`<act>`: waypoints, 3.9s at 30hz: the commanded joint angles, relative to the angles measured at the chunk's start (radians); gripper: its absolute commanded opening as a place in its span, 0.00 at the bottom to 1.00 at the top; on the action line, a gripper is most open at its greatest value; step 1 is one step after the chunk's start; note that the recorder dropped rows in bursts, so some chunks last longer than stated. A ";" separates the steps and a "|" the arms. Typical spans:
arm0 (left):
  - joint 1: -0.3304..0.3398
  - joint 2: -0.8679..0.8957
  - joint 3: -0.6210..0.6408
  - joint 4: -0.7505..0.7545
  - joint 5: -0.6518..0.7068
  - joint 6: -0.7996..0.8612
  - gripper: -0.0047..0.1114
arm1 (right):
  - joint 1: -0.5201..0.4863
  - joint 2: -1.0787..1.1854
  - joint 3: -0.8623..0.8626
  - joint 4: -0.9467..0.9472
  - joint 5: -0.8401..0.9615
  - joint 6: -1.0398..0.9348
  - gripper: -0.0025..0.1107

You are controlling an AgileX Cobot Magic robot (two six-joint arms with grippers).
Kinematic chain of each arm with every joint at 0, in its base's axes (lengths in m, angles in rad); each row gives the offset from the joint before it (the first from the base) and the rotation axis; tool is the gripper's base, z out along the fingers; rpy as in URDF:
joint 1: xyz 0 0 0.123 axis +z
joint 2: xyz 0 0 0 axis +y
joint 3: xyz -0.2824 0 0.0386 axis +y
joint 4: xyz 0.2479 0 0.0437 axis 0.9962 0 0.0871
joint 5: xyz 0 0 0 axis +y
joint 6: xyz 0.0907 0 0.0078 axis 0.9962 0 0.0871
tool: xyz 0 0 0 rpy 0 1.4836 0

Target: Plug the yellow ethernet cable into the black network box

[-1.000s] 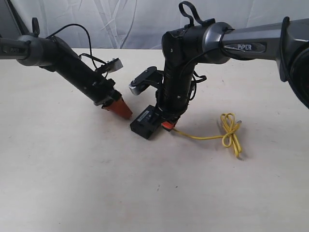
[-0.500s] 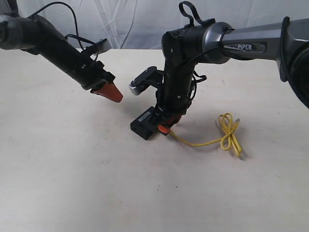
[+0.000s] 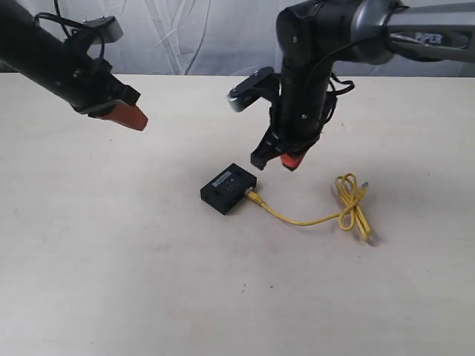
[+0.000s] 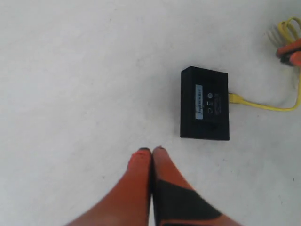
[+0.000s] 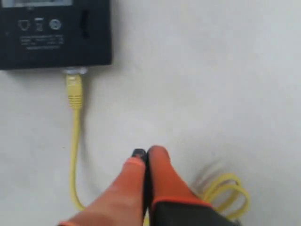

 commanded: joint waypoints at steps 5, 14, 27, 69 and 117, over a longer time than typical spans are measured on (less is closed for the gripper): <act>0.003 -0.218 0.084 0.378 -0.068 -0.292 0.04 | -0.138 -0.161 0.079 -0.005 0.008 0.042 0.02; 0.003 -0.417 0.194 0.534 -0.150 -0.424 0.04 | -0.311 -0.391 0.303 0.001 -0.106 0.045 0.02; 0.003 -0.732 0.465 0.527 -0.430 -0.429 0.04 | -0.445 -0.744 0.564 0.010 -0.372 0.066 0.02; -0.004 -1.737 0.984 0.413 -0.805 -0.433 0.04 | -0.445 -1.690 1.218 0.112 -1.016 0.083 0.02; 0.081 -1.896 1.308 0.688 -0.740 -0.875 0.04 | -0.445 -1.795 1.252 0.131 -1.001 0.083 0.02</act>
